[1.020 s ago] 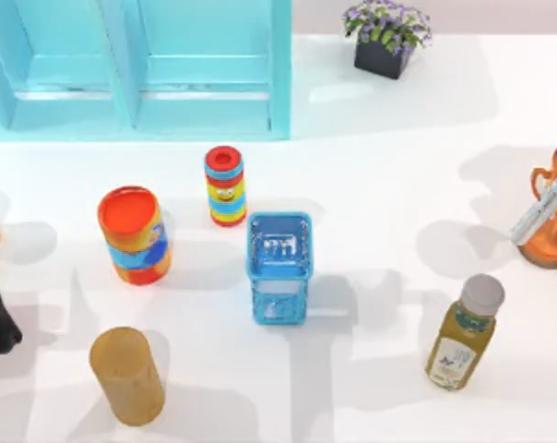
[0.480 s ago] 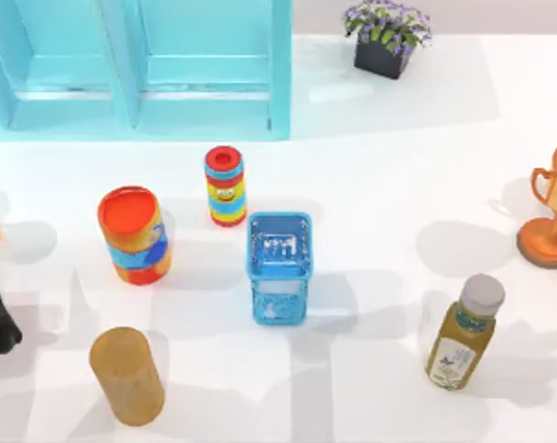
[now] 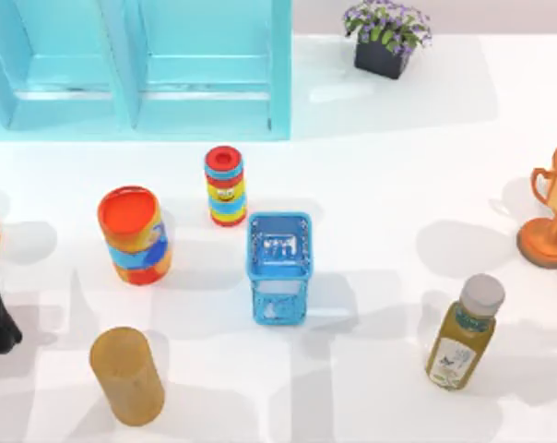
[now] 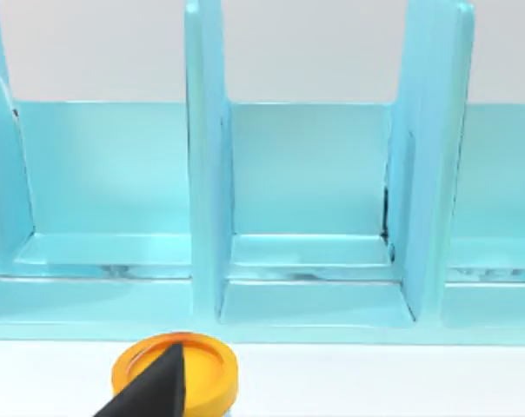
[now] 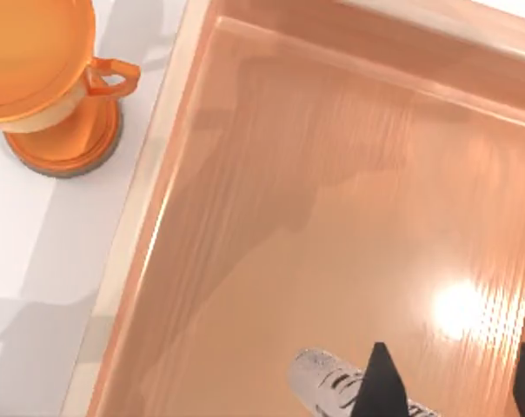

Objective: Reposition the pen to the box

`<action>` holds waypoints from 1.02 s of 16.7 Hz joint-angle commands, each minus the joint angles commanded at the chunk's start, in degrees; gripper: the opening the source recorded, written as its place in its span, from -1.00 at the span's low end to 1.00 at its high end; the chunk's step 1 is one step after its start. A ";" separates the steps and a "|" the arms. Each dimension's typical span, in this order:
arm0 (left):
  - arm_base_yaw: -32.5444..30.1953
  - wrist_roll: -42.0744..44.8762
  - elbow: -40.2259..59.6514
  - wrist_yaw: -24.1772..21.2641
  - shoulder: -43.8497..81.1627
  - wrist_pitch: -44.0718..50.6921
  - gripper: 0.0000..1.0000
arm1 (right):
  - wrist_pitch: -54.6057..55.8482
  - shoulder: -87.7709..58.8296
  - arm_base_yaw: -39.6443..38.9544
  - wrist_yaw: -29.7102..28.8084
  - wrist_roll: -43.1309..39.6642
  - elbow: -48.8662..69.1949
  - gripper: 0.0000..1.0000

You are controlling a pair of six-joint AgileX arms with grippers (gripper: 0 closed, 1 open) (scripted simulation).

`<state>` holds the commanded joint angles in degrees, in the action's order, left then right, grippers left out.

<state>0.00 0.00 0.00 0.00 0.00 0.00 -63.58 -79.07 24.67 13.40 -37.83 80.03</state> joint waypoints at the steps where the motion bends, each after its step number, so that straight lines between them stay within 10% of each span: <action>1: 0.00 0.00 0.00 0.00 0.00 0.00 1.00 | 1.28 -0.01 -0.10 -0.11 0.17 -1.17 -1.00; 13: 0.00 0.00 0.00 0.00 0.00 0.00 1.00 | 13.30 -0.31 -1.32 -0.92 1.50 -12.26 -1.00; 17: 0.00 0.00 0.00 0.00 0.00 0.00 1.00 | 13.30 -0.31 -1.32 -0.92 1.50 -12.26 -0.40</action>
<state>0.00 0.00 0.00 0.00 0.00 0.00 -50.29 -79.38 23.34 12.48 -36.32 67.77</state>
